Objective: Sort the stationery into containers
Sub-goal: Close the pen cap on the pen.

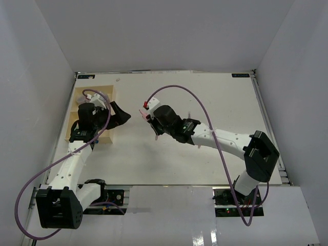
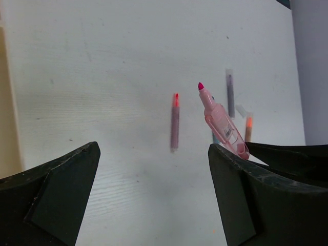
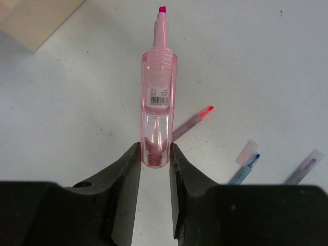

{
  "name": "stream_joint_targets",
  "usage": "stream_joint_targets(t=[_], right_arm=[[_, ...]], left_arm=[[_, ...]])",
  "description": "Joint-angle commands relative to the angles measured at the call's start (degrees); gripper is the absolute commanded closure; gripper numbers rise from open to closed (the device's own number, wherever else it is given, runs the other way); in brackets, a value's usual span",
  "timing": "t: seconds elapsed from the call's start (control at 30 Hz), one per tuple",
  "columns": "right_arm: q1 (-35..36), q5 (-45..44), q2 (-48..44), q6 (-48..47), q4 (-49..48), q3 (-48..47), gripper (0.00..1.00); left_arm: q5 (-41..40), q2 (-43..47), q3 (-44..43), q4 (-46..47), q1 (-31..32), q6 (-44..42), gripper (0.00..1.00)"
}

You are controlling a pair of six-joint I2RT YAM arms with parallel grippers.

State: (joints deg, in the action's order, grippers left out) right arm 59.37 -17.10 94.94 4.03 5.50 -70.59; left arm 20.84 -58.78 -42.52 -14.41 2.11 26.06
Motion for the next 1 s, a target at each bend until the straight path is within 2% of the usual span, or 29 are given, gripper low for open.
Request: stream_joint_targets(t=[0.0,0.23,0.33,0.6,0.97], right_arm=[[0.13,1.28,-5.98,-1.57,0.31,-1.14,0.75],[0.13,2.42,-10.64,-3.68,-2.07,3.25,0.75],[0.21,2.95,-12.05,-3.77,-3.12,4.4,0.75],[0.21,3.83,-13.98,-3.42,-4.79,6.86,0.75],[0.13,5.41,-15.83,-2.54,-8.13,9.41,0.75]], left_arm=[[9.39,0.69,0.42,2.72,0.09,3.55,0.02],[16.94,0.43,-1.68,7.55,0.26,12.68,0.02],[17.57,-0.45,-3.26,8.35,1.05,16.29,0.02],[14.15,-2.65,-5.2,11.42,6.59,22.44,0.07],[8.96,-6.34,-5.38,12.74,12.12,24.3,0.18]])
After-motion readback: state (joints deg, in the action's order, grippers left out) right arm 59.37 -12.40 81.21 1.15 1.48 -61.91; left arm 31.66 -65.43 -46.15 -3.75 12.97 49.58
